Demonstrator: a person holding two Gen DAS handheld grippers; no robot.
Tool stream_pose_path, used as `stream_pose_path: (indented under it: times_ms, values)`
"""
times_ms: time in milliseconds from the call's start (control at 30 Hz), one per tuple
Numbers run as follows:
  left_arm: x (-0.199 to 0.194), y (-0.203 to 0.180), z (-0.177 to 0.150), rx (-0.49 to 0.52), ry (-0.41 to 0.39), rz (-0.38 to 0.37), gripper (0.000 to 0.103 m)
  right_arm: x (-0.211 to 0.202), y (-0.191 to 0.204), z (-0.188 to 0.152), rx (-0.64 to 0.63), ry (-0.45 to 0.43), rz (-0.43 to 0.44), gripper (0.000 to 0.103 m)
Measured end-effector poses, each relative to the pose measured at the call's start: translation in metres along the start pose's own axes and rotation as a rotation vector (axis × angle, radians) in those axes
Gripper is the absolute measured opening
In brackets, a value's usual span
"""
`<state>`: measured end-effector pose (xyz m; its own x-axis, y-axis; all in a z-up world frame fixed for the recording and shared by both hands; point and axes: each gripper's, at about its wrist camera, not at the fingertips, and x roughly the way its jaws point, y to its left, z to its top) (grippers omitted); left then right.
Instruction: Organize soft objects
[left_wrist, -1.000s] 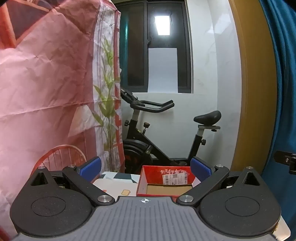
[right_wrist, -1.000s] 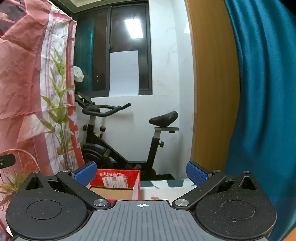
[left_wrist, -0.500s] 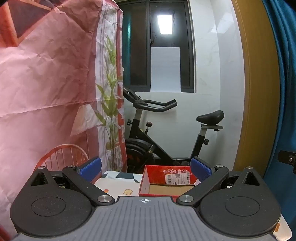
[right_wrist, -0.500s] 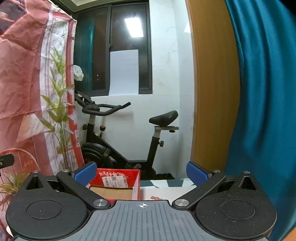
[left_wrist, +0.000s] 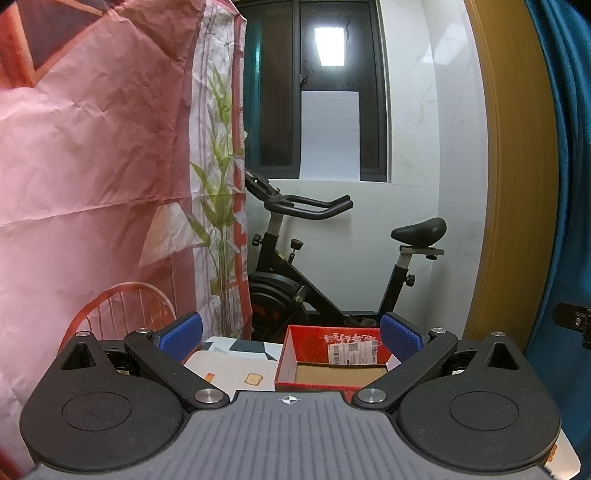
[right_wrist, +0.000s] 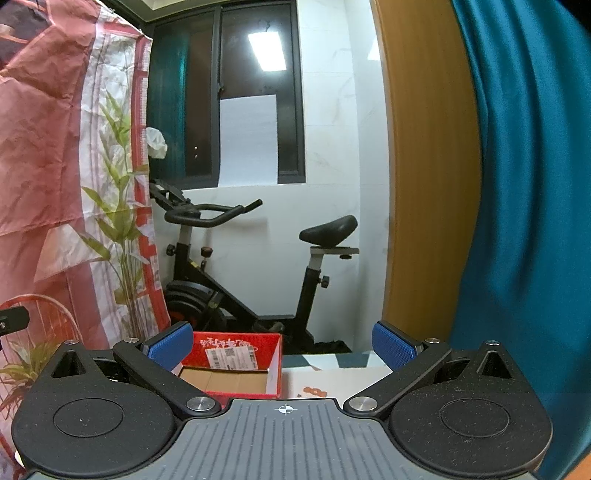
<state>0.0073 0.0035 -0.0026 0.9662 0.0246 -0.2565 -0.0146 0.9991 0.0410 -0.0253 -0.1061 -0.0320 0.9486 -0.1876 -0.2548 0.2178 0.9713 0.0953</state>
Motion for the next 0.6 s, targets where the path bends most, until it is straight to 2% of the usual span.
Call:
stream_pose_path:
  times_ms: [600]
  values:
    - [0.0038, 0.0000, -0.0009, -0.002, 0.008, -0.001, 0.103, 0.0031, -0.0007, -0.0017, -0.001, 0.008, -0.002, 0.103]
